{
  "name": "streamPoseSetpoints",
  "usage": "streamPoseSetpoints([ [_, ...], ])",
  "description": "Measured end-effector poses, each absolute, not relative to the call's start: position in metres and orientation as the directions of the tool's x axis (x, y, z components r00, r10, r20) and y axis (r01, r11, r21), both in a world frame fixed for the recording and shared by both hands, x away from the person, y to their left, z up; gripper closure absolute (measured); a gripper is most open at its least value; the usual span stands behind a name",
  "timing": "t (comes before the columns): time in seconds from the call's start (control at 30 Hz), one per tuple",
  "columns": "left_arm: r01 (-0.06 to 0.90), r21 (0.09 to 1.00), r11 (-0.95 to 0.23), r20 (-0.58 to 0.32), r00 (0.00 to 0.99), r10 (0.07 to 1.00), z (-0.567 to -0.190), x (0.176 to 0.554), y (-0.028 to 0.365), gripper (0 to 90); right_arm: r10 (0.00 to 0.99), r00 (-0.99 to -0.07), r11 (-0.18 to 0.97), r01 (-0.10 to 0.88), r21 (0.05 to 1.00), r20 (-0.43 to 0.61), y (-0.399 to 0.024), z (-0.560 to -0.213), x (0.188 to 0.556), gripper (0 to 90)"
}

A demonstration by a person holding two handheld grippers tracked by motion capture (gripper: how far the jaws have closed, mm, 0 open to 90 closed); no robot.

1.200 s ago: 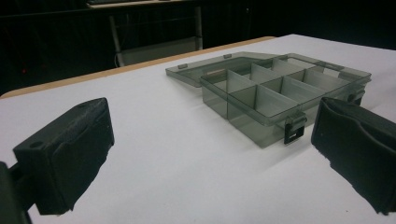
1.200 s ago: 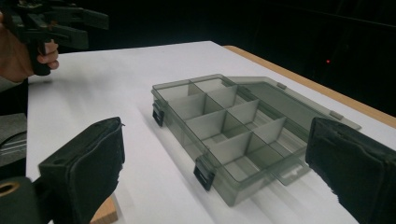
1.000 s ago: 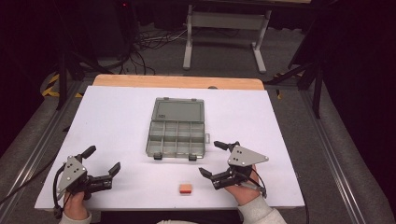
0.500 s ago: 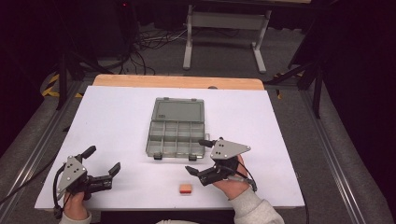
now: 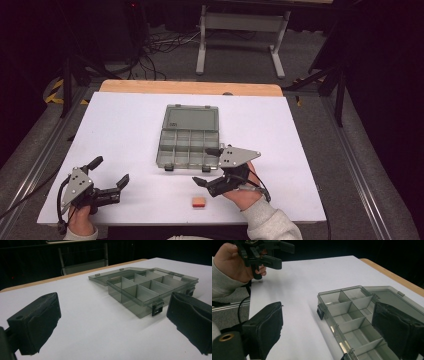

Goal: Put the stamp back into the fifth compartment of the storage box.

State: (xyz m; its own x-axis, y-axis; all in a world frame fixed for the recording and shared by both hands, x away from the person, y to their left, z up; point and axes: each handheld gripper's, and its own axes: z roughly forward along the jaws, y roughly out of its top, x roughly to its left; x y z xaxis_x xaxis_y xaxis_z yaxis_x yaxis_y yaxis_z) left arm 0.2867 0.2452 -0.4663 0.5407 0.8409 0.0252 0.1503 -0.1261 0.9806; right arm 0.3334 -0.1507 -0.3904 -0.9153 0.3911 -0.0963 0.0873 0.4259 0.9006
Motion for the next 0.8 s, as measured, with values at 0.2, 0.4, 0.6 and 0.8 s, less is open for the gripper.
streamPoseSetpoints([
  [0.2,0.15,0.981,-0.125,0.025,0.541,0.841,-0.466,0.287,0.246,0.2,0.367,-0.925,0.455,0.09,0.886,-0.094,-0.14,-0.39,0.335,14.3],
  [0.4,0.148,0.981,-0.126,0.026,0.541,0.841,-0.466,0.287,0.245,0.2,0.345,-0.935,0.469,0.091,0.879,-0.087,-0.132,-0.392,0.337,14.6],
  [0.6,0.151,0.98,-0.128,0.027,0.54,0.841,-0.466,0.287,0.245,0.2,0.316,-0.944,0.503,0.084,0.86,-0.092,-0.127,-0.393,0.34,14.4],
  [0.8,0.149,0.981,-0.125,0.025,0.538,0.843,-0.466,0.287,0.246,0.2,0.286,-0.953,0.565,0.085,0.821,-0.099,-0.124,-0.393,0.341,16.3],
])
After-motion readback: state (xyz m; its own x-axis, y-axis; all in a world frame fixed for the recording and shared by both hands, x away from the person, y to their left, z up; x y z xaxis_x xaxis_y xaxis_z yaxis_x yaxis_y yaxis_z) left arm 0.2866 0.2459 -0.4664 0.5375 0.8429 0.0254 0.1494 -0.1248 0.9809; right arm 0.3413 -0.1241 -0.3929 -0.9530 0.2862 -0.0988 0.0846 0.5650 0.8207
